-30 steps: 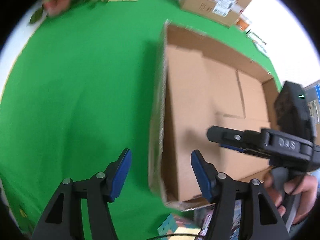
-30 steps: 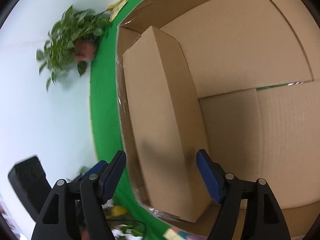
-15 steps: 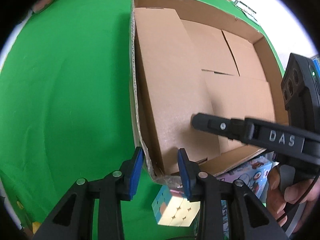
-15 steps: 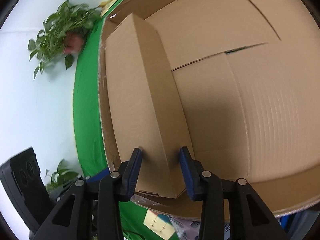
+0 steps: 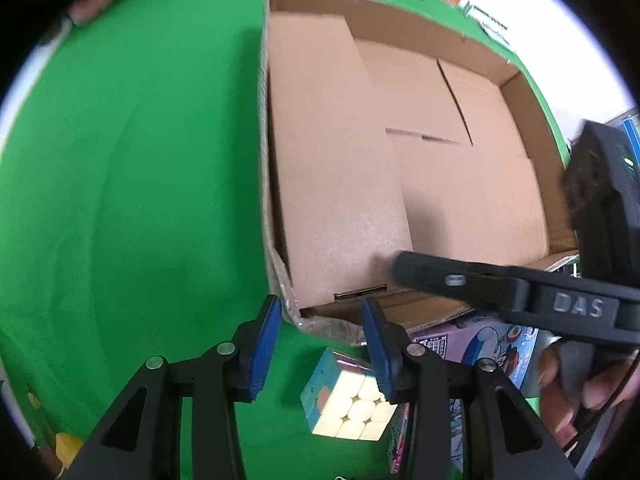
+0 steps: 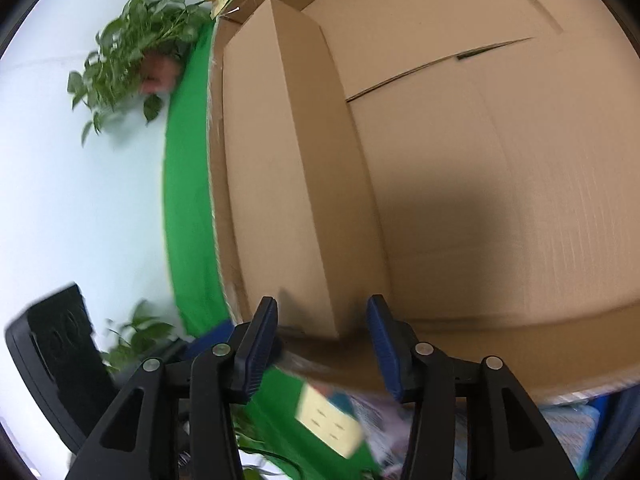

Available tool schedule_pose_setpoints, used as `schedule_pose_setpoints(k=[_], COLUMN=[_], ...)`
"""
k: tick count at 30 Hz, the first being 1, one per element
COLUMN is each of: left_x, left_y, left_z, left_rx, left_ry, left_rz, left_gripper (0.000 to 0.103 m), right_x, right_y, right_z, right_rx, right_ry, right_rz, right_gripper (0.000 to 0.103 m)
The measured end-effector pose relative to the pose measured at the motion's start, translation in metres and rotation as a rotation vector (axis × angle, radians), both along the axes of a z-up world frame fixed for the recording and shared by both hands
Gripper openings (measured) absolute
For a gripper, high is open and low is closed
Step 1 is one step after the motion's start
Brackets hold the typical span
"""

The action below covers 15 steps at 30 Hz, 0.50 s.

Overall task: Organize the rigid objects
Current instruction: 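Open both grippers and lift them away from the panel, then grip the colourful game box with the left gripper while the right gripper grips it too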

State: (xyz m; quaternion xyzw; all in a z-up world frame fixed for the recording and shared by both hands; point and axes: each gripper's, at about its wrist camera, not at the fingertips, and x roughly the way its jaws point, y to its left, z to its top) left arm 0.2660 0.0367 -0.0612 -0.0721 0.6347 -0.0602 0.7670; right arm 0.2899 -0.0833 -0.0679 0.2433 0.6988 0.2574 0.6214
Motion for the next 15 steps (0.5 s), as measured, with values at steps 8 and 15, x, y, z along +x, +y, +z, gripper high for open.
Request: schedule_pose_setpoints(k=[8, 15], left_x=[-0.056, -0.11], left_y=[0.003, -0.001], left_z=[0.05, 0.012], left_rx=[0.113, -0.226], left_ry=[-0.184, 0.015], left_rz=[0.038, -0.017], left_gripper=[0.085, 0.085], right_x=[-0.039, -0.144], right_y=[-0.07, -0.092], right_z=[0.091, 0.089], right_rx=[-0.245, -0.244], right_ry=[-0.415, -0.375], right_rz=[-0.05, 0.123], right_gripper=[0.103, 0.102])
